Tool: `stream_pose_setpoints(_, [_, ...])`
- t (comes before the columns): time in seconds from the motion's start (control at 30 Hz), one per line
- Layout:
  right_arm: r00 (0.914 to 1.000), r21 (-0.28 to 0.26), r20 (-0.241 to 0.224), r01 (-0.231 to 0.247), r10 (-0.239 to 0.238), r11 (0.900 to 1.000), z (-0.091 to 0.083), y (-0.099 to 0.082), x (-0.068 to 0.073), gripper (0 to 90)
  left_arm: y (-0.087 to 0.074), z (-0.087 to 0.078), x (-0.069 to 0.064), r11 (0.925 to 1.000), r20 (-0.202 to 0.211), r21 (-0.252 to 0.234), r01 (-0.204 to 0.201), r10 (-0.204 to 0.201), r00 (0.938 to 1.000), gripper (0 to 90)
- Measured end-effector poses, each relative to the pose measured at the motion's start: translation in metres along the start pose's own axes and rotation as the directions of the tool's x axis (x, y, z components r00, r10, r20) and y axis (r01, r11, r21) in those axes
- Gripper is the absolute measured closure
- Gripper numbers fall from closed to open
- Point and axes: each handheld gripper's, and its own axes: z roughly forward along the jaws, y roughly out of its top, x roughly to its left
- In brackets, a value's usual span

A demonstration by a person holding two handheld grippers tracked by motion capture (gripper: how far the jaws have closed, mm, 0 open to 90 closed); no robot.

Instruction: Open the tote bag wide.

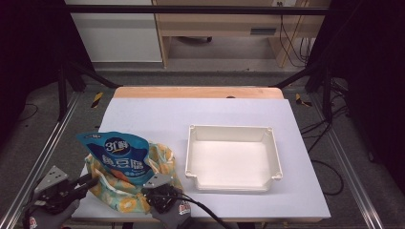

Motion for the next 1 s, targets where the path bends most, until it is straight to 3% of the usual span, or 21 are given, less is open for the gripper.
stream_pose_setpoints(0.07, [1.0000, 0.001, 0.002, 0.006, -0.006, 1.0000, 0.001, -0.001, 0.000, 89.7, 0.007, -0.009, -0.007, 0.9988, 0.008, -0.049, -0.008, 0.008, 0.9999, 70.2])
stream_pose_setpoints(0.1, [1.0000, 0.001, 0.002, 0.006, -0.006, 1.0000, 0.001, -0.001, 0.000, 89.7, 0.007, -0.009, -0.007, 0.9988, 0.008, -0.049, -0.008, 0.008, 0.9999, 71.4])
stream_pose_setpoints(0.2, [1.0000, 0.007, 0.000, 0.001, -0.001, 1.0000, 0.002, -0.002, 0.000, 89.6, 0.015, -0.009, -0.024, 0.9955, 0.030, -0.070, -0.064, 0.067, 0.9973, 75.7])
stream_pose_setpoints(0.27, [1.0000, 0.005, -0.002, -0.001, 0.001, 1.0000, 0.002, -0.002, 0.000, 89.4, 0.015, 0.002, -0.032, 0.9936, 0.032, -0.017, -0.112, 0.112, 0.9932, 78.3])
stream_pose_setpoints(0.33, [1.0000, 0.002, -0.003, -0.001, 0.001, 1.0000, 0.002, -0.002, -0.001, 89.1, 0.012, 0.013, -0.031, 0.9907, 0.021, 0.034, -0.132, 0.131, 0.9912, 80.3])
stream_pose_setpoints(0.47, [1.0000, -0.014, -0.007, -0.004, 0.004, 0.9999, -0.002, 0.000, -0.002, 87.7, -0.001, 0.034, -0.015, 0.9874, 0.023, 0.126, -0.096, 0.094, 0.9953, 83.7])
stream_pose_setpoints(0.57, [1.0000, -0.036, 0.002, -0.005, 0.005, 0.9993, -0.007, 0.001, -0.004, 86.4, -0.013, 0.043, -0.002, 0.9789, 0.009, 0.190, -0.075, 0.075, 0.9971, 84.0])
stream_pose_setpoints(0.63, [0.9998, -0.051, 0.017, -0.008, 0.009, 0.9987, -0.011, 0.002, -0.007, 85.7, -0.016, 0.043, 0.003, 0.9796, 0.009, 0.193, -0.055, 0.054, 0.9985, 84.2])
stream_pose_setpoints(0.7, [0.9990, -0.065, 0.043, -0.010, 0.012, 0.9978, -0.015, 0.003, -0.011, 85.5, -0.017, 0.044, 0.004, 0.9792, 0.005, 0.194, -0.060, 0.060, 0.9982, 84.3])
stream_pose_setpoints(0.9, [0.9911, -0.035, 0.130, -0.025, 0.029, 0.9991, -0.016, -0.003, -0.023, 86.0, -0.020, 0.053, 0.003, 0.9623, -0.004, 0.254, -0.099, 0.103, 0.9947, 84.1])
stream_pose_setpoints(1.0, [0.9878, -0.007, 0.153, -0.028, 0.029, 0.9996, -0.013, -0.008, -0.025, 86.3, -0.021, 0.056, 0.003, 0.9576, -0.003, 0.268, -0.105, 0.110, 0.9939, 83.3])
